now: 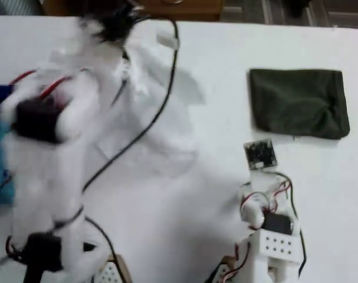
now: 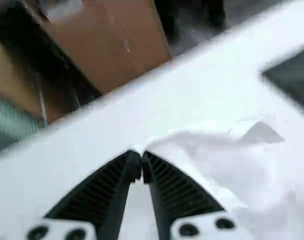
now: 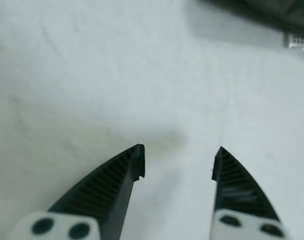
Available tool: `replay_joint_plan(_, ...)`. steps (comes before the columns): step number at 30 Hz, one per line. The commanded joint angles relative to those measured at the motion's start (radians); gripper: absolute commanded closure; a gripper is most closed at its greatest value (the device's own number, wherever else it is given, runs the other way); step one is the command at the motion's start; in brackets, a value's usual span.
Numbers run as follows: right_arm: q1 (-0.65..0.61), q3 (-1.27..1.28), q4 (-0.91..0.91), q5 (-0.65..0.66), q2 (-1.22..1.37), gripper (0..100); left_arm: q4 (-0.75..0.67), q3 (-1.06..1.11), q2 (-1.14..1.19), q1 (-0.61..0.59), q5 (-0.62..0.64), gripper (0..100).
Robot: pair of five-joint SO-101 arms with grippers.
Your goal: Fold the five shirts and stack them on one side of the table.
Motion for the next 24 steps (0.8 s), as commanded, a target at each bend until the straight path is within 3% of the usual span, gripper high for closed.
replay_joint_plan(1,-0.008,-0.005,-0.016,-0.009,-0.019,77.5,-0.086,0.177,0.012,-0.138,0.014,97)
replay_joint_plan(5,-0.008,-0.005,-0.016,-0.009,-0.019,77.5,-0.141,0.352,0.014,-0.353,0.012,97)
replay_joint_plan(15,-0.008,-0.005,-0.015,-0.009,-0.019,77.4,-0.120,0.765,0.014,-0.793,-0.025,97)
replay_joint_plan(20,-0.008,-0.005,-0.015,-0.009,-0.019,77.3,-0.120,0.917,0.014,-0.844,-0.232,97)
replay_joint_plan(24,-0.008,-0.005,-0.016,-0.009,-0.019,77.3,-0.114,0.880,0.005,-0.830,-0.301,93)
